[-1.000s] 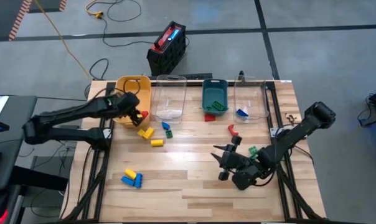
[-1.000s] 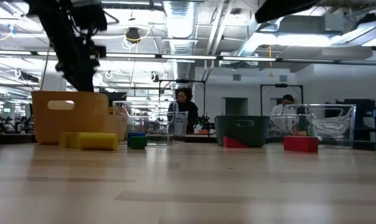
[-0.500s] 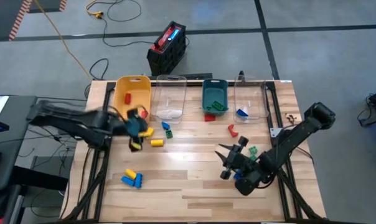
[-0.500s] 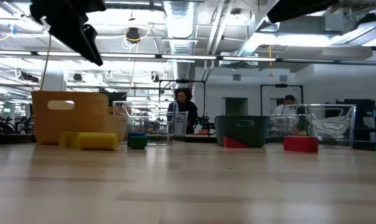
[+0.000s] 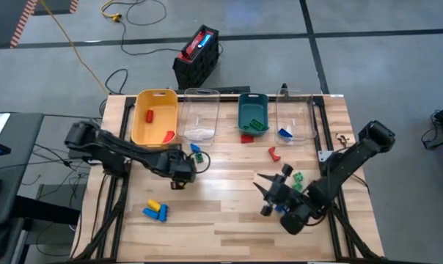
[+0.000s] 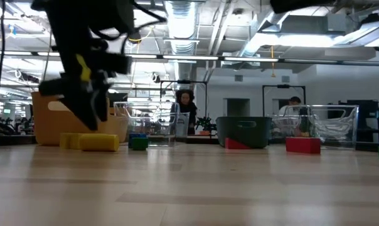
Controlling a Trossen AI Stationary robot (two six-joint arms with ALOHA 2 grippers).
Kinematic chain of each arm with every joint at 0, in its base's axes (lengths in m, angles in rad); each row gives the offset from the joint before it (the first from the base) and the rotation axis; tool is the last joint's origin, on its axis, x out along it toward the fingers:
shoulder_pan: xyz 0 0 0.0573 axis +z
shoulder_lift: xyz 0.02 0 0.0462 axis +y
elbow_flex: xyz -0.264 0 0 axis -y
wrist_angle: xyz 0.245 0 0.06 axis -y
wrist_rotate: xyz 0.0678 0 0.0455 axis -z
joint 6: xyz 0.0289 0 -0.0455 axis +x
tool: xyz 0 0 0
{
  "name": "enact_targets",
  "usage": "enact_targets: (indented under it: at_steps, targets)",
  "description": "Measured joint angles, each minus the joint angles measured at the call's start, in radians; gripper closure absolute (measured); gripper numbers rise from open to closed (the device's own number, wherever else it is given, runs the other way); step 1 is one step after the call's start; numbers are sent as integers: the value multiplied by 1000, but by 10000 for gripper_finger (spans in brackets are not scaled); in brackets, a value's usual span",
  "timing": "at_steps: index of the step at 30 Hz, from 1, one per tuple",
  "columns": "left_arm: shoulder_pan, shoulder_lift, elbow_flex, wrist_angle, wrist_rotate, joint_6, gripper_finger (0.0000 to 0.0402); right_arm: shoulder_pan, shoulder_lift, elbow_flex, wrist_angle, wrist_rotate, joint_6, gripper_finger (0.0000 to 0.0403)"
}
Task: Sort blocks
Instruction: Put the yellow block into the left transparent bin
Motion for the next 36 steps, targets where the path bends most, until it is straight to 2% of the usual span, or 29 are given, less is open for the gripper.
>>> enact_targets:
  at_steps: [6,16,20,29,36]
  targets:
    - [20,30,17,45,19,32,166,62,0,0,-3,25,31,243]
    - [118,29,-30,119,253,56,168,115,0,0,-15,30,80,243]
    - [123,29,-38,118,270,56,196,119,0,0,-15,48,83,243]
    - [119,40,-34,122,301,57,302,117,0,0,-15,52,83,243]
    - [93,46,-29,117,285,46,320,117,0,0,-14,52,84,243]
